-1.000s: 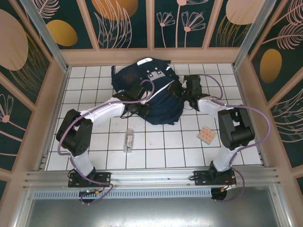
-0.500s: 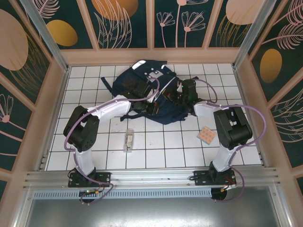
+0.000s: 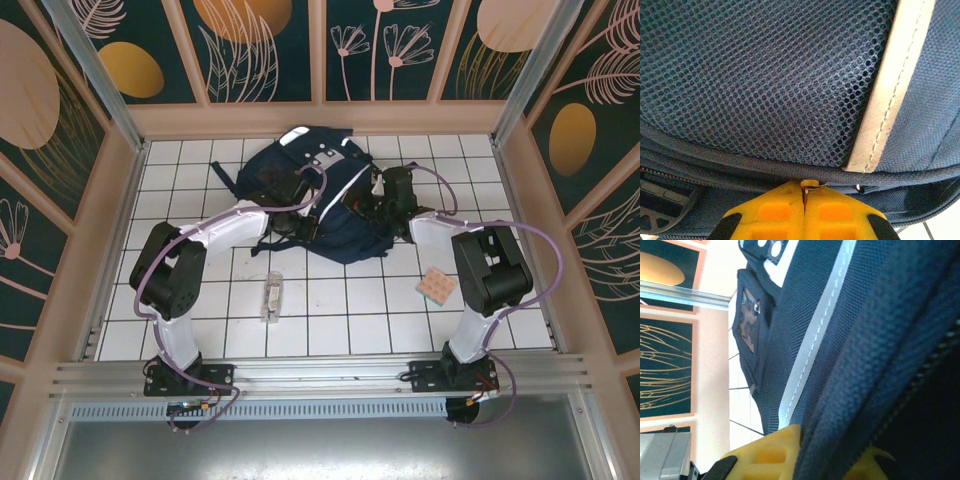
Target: Pack books, pencil case, and school supplies into a backpack
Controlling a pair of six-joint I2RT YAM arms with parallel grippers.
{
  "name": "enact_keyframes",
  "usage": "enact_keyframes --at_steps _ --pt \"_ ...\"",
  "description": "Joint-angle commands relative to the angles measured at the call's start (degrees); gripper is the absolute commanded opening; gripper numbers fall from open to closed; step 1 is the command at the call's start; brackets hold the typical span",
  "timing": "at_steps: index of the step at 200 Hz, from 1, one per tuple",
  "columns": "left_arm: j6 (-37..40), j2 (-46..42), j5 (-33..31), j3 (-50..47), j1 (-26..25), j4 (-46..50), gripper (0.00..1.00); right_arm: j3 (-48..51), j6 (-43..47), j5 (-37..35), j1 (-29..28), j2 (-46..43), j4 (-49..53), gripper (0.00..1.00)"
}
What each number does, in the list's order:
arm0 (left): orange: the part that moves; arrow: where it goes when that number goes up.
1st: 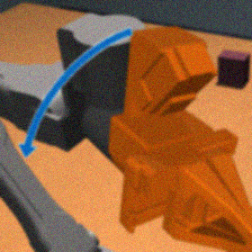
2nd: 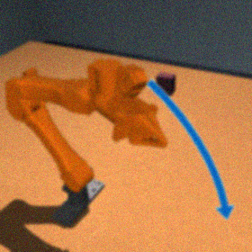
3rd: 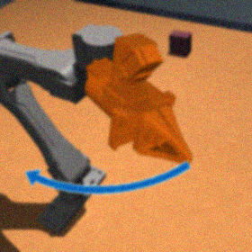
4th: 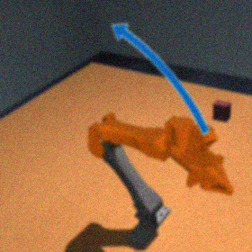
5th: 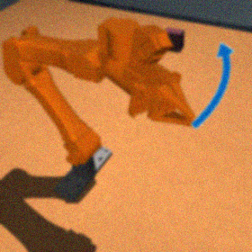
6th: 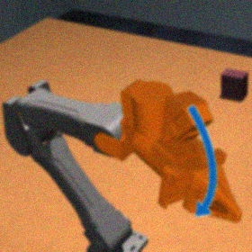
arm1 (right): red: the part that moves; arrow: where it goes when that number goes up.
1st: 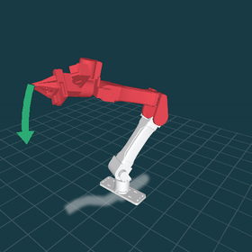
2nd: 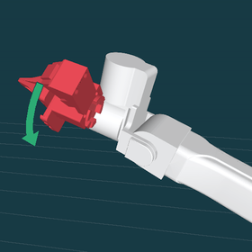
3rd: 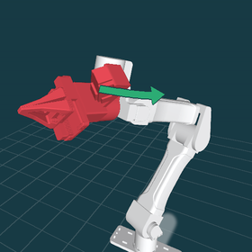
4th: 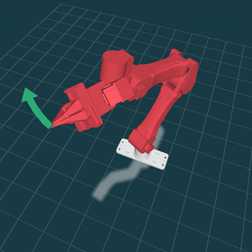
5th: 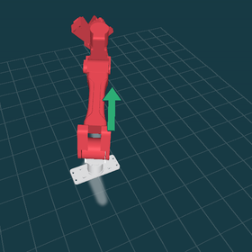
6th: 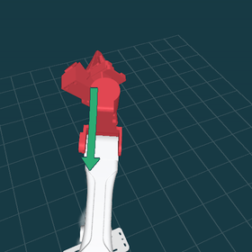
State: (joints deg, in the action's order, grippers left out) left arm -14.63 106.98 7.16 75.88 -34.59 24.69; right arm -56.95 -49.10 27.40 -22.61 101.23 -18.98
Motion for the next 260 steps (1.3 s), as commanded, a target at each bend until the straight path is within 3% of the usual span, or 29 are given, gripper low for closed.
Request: enact_keyframes --at_steps 1,7,23,31,38,41,59,116,162,196,221,260 --pt "-0.4 -0.3 -11.1 1.1 2.8 4.6 0.0 -3.2 2.2 2.2 -0.6 0.2 1.1 0.0" --pt "-0.8 -0.5 -12.7 1.1 2.8 4.6 0.05 -3.6 2.2 2.2 -1.0 0.3 1.3 0.0" --pt "-1.9 -1.6 -16.8 0.6 2.8 4.6 0.36 -4.8 2.2 2.1 -1.7 1.1 3.0 0.0" --pt "-2.7 -2.4 -17.9 0.1 2.8 4.6 0.6 -5.4 2.2 2.1 -1.9 1.4 4.4 0.1" --pt "-3.4 -3.4 -18.5 -0.5 2.9 4.4 0.95 -5.6 2.3 2.3 -1.9 1.5 5.2 0.23" --pt "-3.6 -3.8 -18.6 -0.7 2.9 4.3 0.98 -5.5 2.2 2.2 -1.9 1.5 5.6 0.28" --pt "-5.0 -7.0 -19.4 -2.5 2.9 4.5 0.99 -4.6 3.1 1.2 -1.9 0.1 7.8 0.49" --pt "-7.3 -16.7 -15.1 -8.7 2.9 11.0 0.99 -4.1 12.7 -9.3 -1.9 -9.2 26.4 0.83" --pt "-13.6 -23.4 -9.1 -19.1 2.9 12.5 0.99 -1.9 15.7 -21.8 -2.1 -17.2 34.0 0.85" --pt "-17.8 -27.1 -3.8 -27.5 2.9 10.3 0.99 0.8 13.7 -22.7 -2.5 -20.2 30.1 0.85" --pt "-21.1 -28.9 0.8 -32.5 2.6 5.9 0.92 1.9 12.2 -22.5 -3.1 -20.3 27.7 0.85" --pt "-25.1 -27.8 2.8 -35.6 -0.9 -1.1 0.87 1.7 11.3 -21.7 -5.1 -18.5 26.4 0.84"
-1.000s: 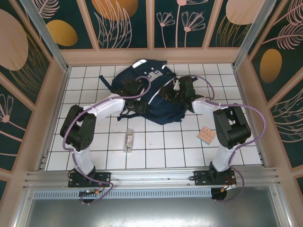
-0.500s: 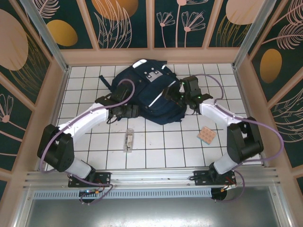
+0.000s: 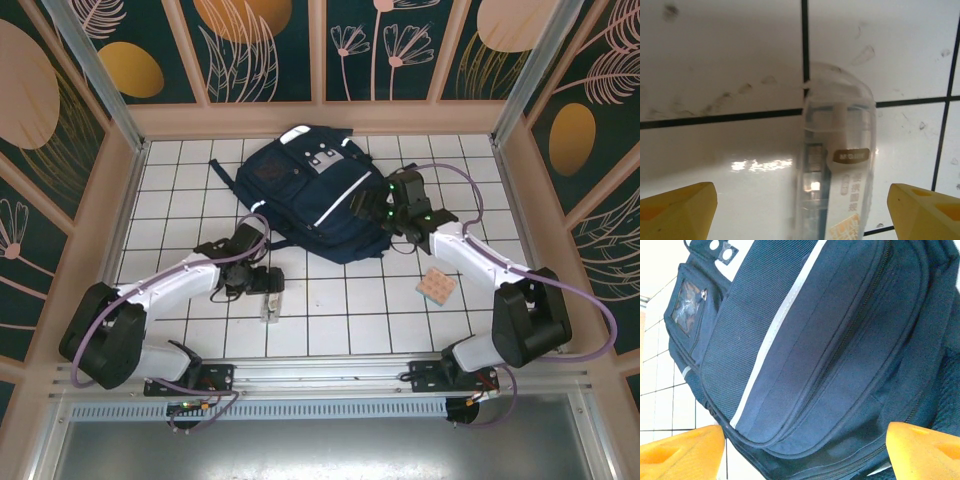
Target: Pack books, pencil case, and school supplies into a backpack
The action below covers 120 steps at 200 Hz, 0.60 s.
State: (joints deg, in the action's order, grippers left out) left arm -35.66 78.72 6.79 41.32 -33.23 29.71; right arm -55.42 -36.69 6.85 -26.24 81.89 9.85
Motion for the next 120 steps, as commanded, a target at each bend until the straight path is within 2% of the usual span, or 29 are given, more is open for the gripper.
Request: enact_keyframes --at_steps 1,24,81,108,120 --pt "-4.1 0.5 3.2 -1.1 -2.3 -6.2 0.87 0.1 -1.1 -1.2 -1.6 0.9 -2.4 0.84" --pt "-3.8 3.6 2.3 -1.1 -3.6 -7.6 0.83 -0.3 -1.2 -0.8 -2.3 2.4 -2.5 0.84" --pt "-1.7 8.0 -2.5 -0.3 -3.6 -7.6 0.54 -0.1 -1.7 -0.1 -2.9 3.1 -3.2 0.83" --pt "-1.1 8.7 -3.7 0.6 -3.6 -7.8 0.44 -0.3 -1.8 0.6 -2.9 3.7 -3.9 0.83" --pt "-1.4 8.7 -3.8 0.8 -3.6 -8.4 0.43 -0.4 -1.8 0.6 -3.0 3.8 -4.0 0.83"
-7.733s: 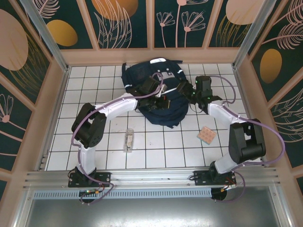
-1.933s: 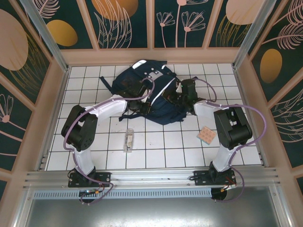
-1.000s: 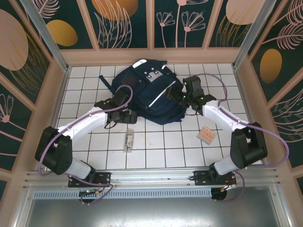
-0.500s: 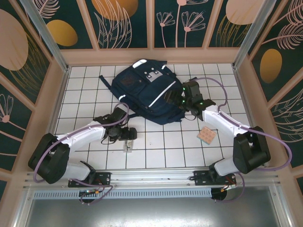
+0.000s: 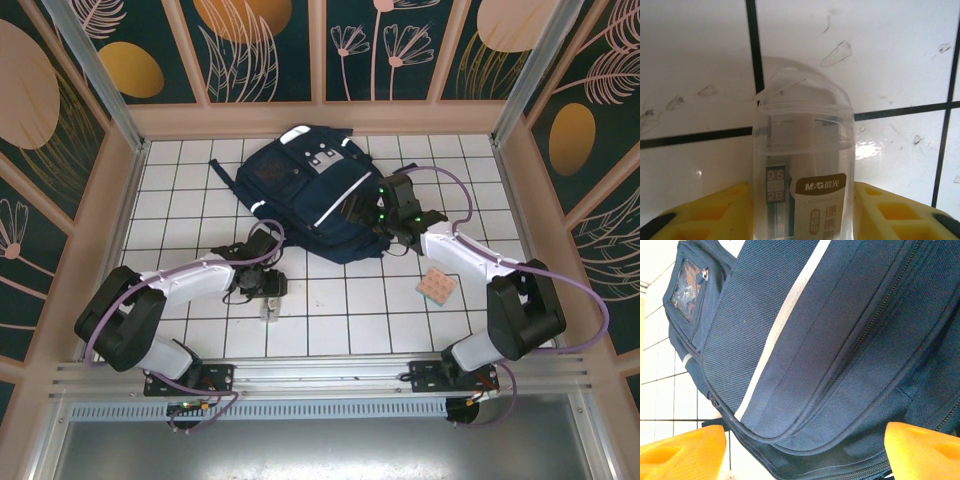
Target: Pack books, pencil case, and school supplies into a backpack
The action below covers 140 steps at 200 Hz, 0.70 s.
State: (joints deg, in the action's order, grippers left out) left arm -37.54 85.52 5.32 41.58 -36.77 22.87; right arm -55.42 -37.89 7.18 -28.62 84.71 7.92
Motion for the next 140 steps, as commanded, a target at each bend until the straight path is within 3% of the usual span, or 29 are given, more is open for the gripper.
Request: enact_keyframes --at_steps 1,38,77,140 --pt "0.5 1.9 -2.4 0.6 -0.1 -1.6 0.43 -0.4 -0.6 0.3 -0.6 1.0 -2.1 0.83" --pt "-1.3 -1.1 -2.0 2.8 -0.1 -1.0 0.43 -0.6 0.3 1.4 -0.8 1.1 -2.7 0.83" --pt "-3.4 -2.9 0.4 9.4 0.0 -0.9 0.48 1.4 2.4 8.2 -0.9 0.4 -8.0 0.83" --pt "-7.7 4.2 7.2 18.5 2.6 -13.5 0.45 8.6 6.6 17.6 -2.3 -3.0 -19.3 0.78"
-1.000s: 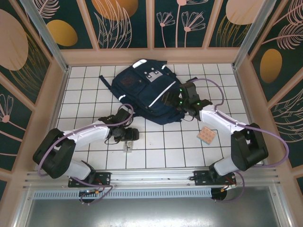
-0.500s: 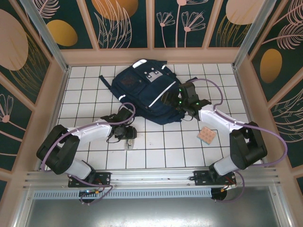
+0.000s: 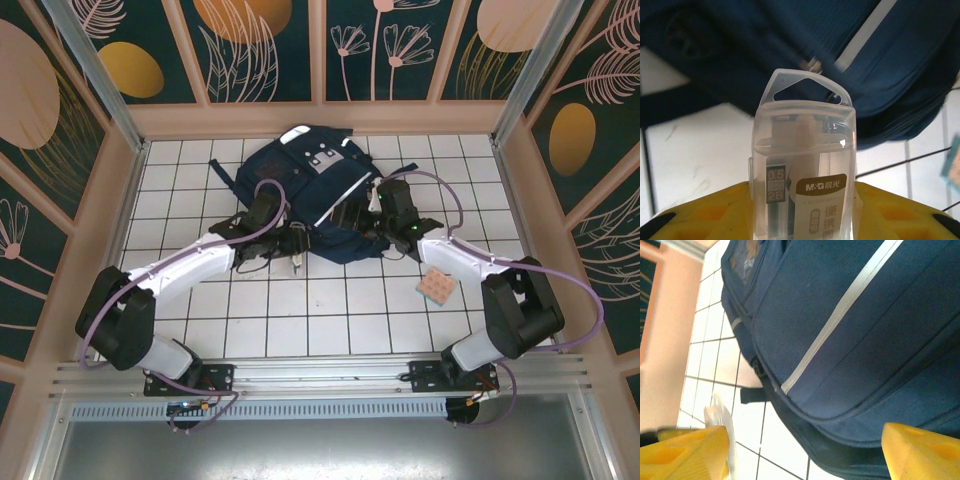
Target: Pack books, pencil case, and school supplies into a backpack
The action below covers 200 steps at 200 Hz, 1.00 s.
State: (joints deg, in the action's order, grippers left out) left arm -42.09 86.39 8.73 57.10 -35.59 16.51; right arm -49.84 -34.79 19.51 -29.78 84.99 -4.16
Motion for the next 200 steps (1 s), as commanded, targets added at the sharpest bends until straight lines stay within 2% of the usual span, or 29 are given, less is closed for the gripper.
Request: enact_keyframes --at_steps 1,27,67,92,135,154,186,200 --pt "-3.3 3.5 4.0 3.1 1.5 -7.4 0.45 3.2 3.6 5.4 -1.1 -3.4 -7.4 0.78" --pt "-6.4 6.8 7.9 4.8 2.8 -12.3 0.44 7.6 5.5 7.8 -1.2 -5.1 -12.8 0.76" --pt "-11.2 9.8 10.5 5.0 2.9 -18.5 0.44 10.0 7.2 7.4 -5.3 -2.6 -18.2 0.72" --pt "-14.3 10.4 12.3 3.7 2.9 -22.3 0.44 8.8 7.6 5.3 -7.0 0.6 -19.7 0.72" --pt "-15.2 9.4 12.5 2.9 2.9 -22.9 0.44 5.4 10.1 0.1 -7.8 5.0 -18.5 0.71" --pt "-15.8 9.2 12.7 2.2 2.9 -23.7 0.44 4.3 10.1 0.2 -7.9 6.2 -19.2 0.64" --pt "-16.3 9.3 13.0 1.4 2.9 -24.5 0.45 3.8 9.3 0.7 -8.0 6.8 -20.9 0.39" --pt "-16.4 9.3 12.9 1.3 3.0 -24.6 0.5 3.9 9.1 1.3 -8.1 6.7 -21.1 0.31"
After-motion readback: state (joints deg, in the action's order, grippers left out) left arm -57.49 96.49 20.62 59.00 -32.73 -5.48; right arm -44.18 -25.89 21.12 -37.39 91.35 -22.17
